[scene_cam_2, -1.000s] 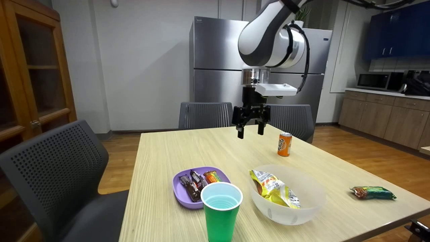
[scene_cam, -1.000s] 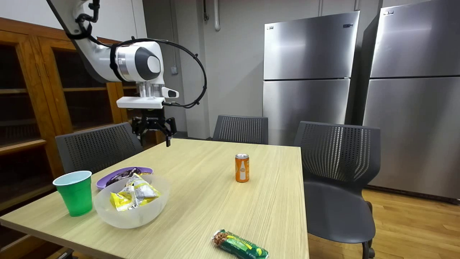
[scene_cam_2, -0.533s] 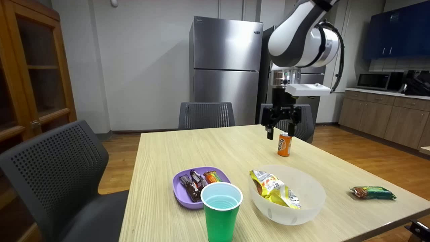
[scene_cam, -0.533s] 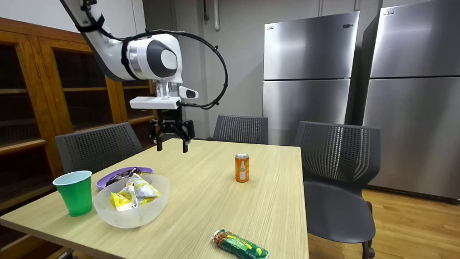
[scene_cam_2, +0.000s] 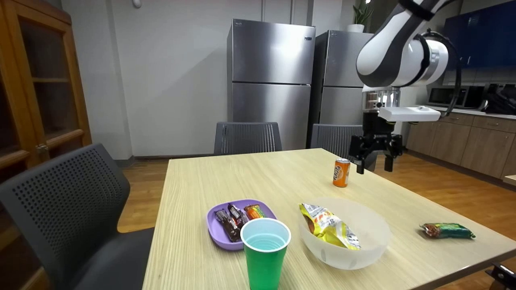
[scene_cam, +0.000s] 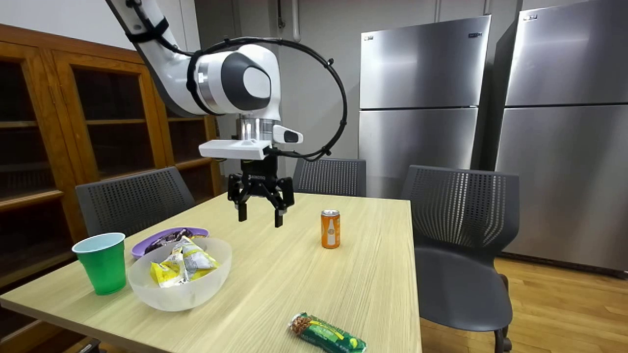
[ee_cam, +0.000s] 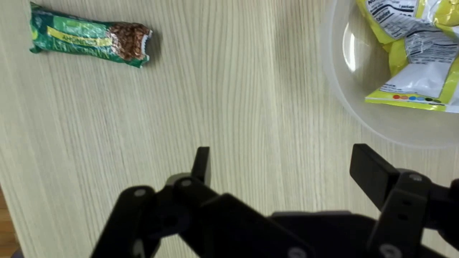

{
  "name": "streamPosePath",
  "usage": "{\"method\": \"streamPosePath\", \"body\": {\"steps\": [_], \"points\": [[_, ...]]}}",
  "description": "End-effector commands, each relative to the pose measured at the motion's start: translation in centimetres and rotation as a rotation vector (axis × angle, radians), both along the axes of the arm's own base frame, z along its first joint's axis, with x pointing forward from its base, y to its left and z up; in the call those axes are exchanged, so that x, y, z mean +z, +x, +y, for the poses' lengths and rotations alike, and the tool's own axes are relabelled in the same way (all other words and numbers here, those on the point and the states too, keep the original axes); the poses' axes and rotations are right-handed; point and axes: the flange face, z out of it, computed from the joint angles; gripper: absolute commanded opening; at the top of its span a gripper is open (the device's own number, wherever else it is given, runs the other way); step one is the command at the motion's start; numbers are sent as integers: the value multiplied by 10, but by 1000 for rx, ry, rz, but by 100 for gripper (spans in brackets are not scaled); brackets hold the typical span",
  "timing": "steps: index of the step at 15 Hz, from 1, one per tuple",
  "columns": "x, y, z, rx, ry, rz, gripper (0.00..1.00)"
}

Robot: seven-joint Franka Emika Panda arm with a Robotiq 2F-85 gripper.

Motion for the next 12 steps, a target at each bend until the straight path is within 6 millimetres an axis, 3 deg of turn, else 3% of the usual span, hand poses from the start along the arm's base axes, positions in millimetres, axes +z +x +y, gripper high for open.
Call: {"method": "streamPosePath", "body": {"steps": [1,8,12], "points": [[-1,-22,-21,1,-16,-3,100],[-26,-54,-51,244,7,48,100],[-40,-71,-79,382,68,29,100]]}}
